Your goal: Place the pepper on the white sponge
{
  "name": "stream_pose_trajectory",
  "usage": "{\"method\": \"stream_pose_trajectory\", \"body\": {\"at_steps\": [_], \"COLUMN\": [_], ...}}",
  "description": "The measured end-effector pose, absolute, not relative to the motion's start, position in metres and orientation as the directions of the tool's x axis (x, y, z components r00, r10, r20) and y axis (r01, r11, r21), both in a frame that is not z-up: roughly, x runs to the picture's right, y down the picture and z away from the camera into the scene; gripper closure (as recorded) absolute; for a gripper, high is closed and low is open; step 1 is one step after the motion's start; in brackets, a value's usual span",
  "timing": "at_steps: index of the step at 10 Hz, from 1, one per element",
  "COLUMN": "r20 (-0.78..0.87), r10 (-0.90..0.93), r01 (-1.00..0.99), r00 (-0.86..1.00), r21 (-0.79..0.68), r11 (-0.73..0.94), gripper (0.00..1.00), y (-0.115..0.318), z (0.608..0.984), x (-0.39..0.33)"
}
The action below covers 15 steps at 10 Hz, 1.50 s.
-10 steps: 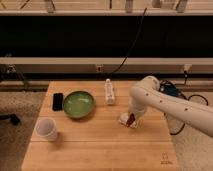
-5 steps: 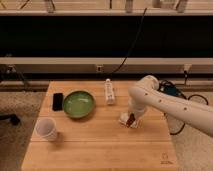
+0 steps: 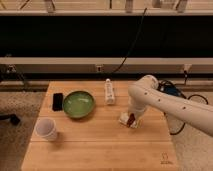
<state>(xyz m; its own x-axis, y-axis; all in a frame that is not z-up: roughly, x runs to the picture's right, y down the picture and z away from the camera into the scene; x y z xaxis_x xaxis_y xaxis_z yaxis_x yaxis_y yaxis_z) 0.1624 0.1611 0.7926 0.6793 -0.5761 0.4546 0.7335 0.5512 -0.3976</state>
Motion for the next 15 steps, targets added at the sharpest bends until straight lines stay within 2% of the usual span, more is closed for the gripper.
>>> {"method": "stream_pose_trajectory", "body": {"at_steps": [15], "r20": [0.496], "r10": [-0.612], "r01": [0.787], "r00": [0.617], "r21": [-0.395], "r11": [0.474], "gripper": [0.97], "y": [0.1637], "z": [0.791], "x": [0.1567]}}
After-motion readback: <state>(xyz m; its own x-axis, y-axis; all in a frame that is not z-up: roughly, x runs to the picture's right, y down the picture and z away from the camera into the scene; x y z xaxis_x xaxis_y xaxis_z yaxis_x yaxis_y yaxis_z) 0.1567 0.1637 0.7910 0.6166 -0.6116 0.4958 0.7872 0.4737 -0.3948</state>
